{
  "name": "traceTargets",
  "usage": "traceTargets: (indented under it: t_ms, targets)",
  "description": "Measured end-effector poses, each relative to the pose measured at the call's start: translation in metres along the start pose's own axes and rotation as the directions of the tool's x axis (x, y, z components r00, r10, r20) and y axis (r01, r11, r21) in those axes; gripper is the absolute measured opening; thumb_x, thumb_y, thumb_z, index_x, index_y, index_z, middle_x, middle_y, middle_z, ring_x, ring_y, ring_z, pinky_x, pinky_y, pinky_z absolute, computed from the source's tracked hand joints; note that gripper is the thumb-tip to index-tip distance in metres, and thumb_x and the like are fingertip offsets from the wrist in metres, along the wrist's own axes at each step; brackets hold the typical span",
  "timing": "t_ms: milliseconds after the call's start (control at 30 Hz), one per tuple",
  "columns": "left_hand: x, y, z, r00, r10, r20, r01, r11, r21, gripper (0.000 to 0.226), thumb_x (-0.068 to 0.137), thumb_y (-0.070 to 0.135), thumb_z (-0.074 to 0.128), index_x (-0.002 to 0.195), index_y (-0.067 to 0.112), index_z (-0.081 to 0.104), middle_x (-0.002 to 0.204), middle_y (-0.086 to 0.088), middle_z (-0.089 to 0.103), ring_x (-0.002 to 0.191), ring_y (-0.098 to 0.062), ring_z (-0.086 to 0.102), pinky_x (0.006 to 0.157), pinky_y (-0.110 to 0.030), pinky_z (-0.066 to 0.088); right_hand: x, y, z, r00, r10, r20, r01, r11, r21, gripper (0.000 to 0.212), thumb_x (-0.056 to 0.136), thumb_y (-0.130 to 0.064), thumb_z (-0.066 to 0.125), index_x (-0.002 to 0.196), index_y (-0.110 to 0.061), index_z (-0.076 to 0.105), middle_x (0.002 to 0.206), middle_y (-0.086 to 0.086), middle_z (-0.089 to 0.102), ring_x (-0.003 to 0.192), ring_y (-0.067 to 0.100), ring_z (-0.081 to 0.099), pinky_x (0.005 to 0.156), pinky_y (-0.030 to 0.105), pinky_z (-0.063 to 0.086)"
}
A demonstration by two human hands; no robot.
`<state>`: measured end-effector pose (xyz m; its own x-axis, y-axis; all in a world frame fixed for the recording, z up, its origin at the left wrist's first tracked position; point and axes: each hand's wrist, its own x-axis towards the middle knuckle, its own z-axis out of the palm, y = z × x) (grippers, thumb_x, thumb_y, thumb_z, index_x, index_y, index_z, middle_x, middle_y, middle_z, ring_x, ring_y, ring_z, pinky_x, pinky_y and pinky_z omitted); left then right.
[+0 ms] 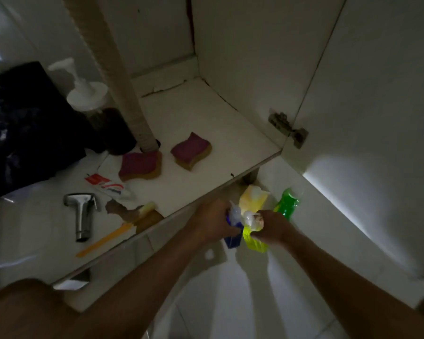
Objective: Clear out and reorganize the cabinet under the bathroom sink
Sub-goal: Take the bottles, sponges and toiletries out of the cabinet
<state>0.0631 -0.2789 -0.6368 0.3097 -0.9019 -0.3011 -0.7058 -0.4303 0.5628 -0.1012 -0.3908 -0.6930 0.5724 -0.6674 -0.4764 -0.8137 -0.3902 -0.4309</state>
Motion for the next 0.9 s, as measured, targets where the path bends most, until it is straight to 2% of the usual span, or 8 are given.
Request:
traceTargets:
  t_ms: [200, 333, 433, 500, 600, 733, 833, 900]
  targets:
    - [0.011, -0.038, 0.065, 0.988, -0.142, -0.062, 0.141, 0.990, -0.025, 0.030, 0.073, 0.030, 0.075, 0.099, 0.016, 0.069, 0.100, -0.006, 0.072, 0.098, -0.025, 0.067, 0.082, -0.033, 0.053, -0.002, -0.005, 0.060, 0.964, 0.110, -0.241, -0.048, 0.967, 0.249, 0.049, 0.077, -0.040, 0.079, 0.120, -0.024, 0.064, 0.116, 0.003, 0.071, 0.107, 0.026, 0.066, 0.083, 0.034, 0.051]
    - [0.014, -0.047, 0.084, 0.967, -0.154, -0.204, 0.138, 0.986, -0.089, 0.014, 0.077, 0.024, 0.076, 0.085, 0.014, 0.070, 0.084, -0.003, 0.072, 0.081, -0.017, 0.068, 0.063, -0.019, 0.042, 0.001, -0.013, 0.080, 0.926, 0.152, -0.345, -0.010, 0.925, 0.381, 0.045, 0.078, -0.026, 0.081, 0.119, -0.017, 0.065, 0.108, 0.009, 0.073, 0.101, 0.031, 0.068, 0.080, 0.035, 0.050]
    - [0.015, -0.053, 0.088, 0.960, -0.147, -0.238, 0.122, 0.986, -0.117, 0.016, 0.077, 0.024, 0.078, 0.089, 0.017, 0.071, 0.086, 0.001, 0.072, 0.076, -0.008, 0.061, 0.064, -0.014, 0.039, 0.004, -0.012, 0.082, 0.929, 0.134, -0.346, 0.021, 0.913, 0.408, 0.044, 0.079, -0.025, 0.081, 0.118, -0.017, 0.064, 0.107, 0.009, 0.072, 0.099, 0.030, 0.068, 0.080, 0.036, 0.052]
    - [0.016, -0.052, 0.084, 0.966, -0.143, -0.213, 0.129, 0.989, -0.078, 0.021, 0.078, 0.024, 0.078, 0.093, 0.013, 0.068, 0.092, -0.003, 0.072, 0.080, -0.011, 0.064, 0.069, -0.019, 0.047, 0.002, -0.010, 0.079, 0.940, 0.094, -0.327, 0.030, 0.935, 0.354, 0.052, 0.079, -0.028, 0.080, 0.126, -0.022, 0.058, 0.114, 0.006, 0.070, 0.102, 0.028, 0.067, 0.082, 0.037, 0.054]
    - [0.016, -0.052, 0.068, 0.979, -0.146, -0.144, 0.153, 0.988, 0.038, 0.035, 0.080, 0.034, 0.074, 0.104, 0.011, 0.065, 0.101, -0.007, 0.072, 0.095, -0.022, 0.068, 0.072, -0.024, 0.046, -0.010, -0.012, 0.065, 0.928, -0.049, -0.369, 0.067, 0.997, 0.036, 0.071, 0.081, -0.034, 0.070, 0.144, -0.031, 0.037, 0.129, -0.001, 0.056, 0.104, 0.024, 0.063, 0.074, 0.037, 0.057]
    - [0.015, -0.047, 0.027, 0.992, -0.126, -0.013, 0.124, 0.951, 0.284, 0.026, 0.090, 0.031, 0.057, 0.098, 0.010, 0.070, 0.103, -0.008, 0.071, 0.095, -0.024, 0.068, 0.069, -0.024, 0.041, -0.017, -0.014, 0.031, 0.817, -0.336, -0.469, 0.251, 0.939, -0.236, 0.064, 0.071, -0.030, 0.056, 0.133, -0.016, 0.051, 0.117, 0.008, 0.060, 0.093, 0.031, 0.060, 0.065, 0.035, 0.053]
    - [0.008, -0.032, -0.023, 0.993, 0.017, -0.116, 0.020, 0.949, 0.314, 0.031, 0.084, 0.044, 0.045, 0.078, 0.019, 0.063, 0.092, -0.001, 0.067, 0.089, -0.023, 0.064, 0.070, -0.026, 0.045, 0.000, -0.035, -0.012, 0.754, -0.410, -0.513, 0.308, 0.911, -0.275, 0.057, 0.071, -0.030, 0.047, 0.123, -0.011, 0.056, 0.107, 0.011, 0.061, 0.086, 0.029, 0.058, 0.066, 0.031, 0.045]
    - [0.005, -0.028, -0.065, 0.970, 0.096, -0.225, -0.045, 0.974, 0.223, 0.025, 0.079, 0.050, 0.054, 0.069, 0.028, 0.058, 0.085, 0.007, 0.068, 0.079, -0.013, 0.063, 0.070, -0.026, 0.051, 0.015, -0.063, -0.043, 0.737, -0.450, -0.504, 0.359, 0.893, -0.272, 0.053, 0.073, -0.022, 0.053, 0.126, -0.016, 0.052, 0.110, 0.010, 0.059, 0.089, 0.026, 0.057, 0.066, 0.033, 0.049]
